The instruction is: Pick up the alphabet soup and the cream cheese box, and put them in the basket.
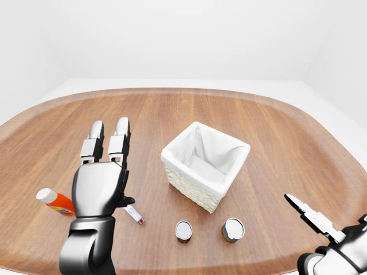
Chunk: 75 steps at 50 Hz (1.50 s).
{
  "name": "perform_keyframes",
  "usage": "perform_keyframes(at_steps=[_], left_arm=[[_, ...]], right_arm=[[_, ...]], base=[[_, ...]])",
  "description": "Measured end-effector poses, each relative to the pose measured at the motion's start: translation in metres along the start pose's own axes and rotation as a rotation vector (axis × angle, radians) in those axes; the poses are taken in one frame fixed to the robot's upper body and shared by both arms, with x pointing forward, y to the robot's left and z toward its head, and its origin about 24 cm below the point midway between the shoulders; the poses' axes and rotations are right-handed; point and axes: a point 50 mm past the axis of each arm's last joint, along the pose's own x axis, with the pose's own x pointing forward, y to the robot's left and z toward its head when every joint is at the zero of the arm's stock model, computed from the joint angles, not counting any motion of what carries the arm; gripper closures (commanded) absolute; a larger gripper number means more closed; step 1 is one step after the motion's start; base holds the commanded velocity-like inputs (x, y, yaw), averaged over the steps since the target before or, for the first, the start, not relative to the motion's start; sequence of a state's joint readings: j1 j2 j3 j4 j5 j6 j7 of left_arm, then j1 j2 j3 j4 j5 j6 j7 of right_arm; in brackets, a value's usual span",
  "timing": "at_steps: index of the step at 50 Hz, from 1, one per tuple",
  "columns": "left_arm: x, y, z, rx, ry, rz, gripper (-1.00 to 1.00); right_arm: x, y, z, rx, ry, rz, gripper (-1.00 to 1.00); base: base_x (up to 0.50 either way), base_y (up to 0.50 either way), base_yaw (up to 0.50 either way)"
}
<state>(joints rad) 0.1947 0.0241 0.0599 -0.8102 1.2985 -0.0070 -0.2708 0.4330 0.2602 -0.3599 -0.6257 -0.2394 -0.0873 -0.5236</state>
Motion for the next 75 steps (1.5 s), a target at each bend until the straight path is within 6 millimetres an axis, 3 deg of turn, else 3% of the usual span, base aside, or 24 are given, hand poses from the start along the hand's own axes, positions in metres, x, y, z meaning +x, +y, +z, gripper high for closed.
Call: perform_keyframes(at_steps=[23, 40, 62, 75], left_arm=[[-0.011, 0.003, -0.001, 0.085, -0.001, -0.157, -1.00], [-0.021, -0.007, -0.007, 0.097, 0.044, -0.243, -1.00], [-0.033, -0.035, -0.023, 0.156, 0.103, -0.262, -1.00], [-0.047, -0.056, -0.015, 0.283, 0.032, -0.230, -1.00]], right_arm=[[0.000, 0.000, 0.000, -0.004, -0.002, -0.001, -1.00], [0.001, 0.000, -0.001, -0.013, -0.005, -0.001, -1.00], [0.000, 0.001, -0.002, -0.024, -0.002, 0.006, -1.00], [0.000, 0.001, -0.003, -0.027, 0.000, 0.008, -1.00]], base=[[0.00, 0.00, 0.00], [0.00, 0.00, 0.00], [0.00, 0.00, 0.00], [0.00, 0.00, 0.00]])
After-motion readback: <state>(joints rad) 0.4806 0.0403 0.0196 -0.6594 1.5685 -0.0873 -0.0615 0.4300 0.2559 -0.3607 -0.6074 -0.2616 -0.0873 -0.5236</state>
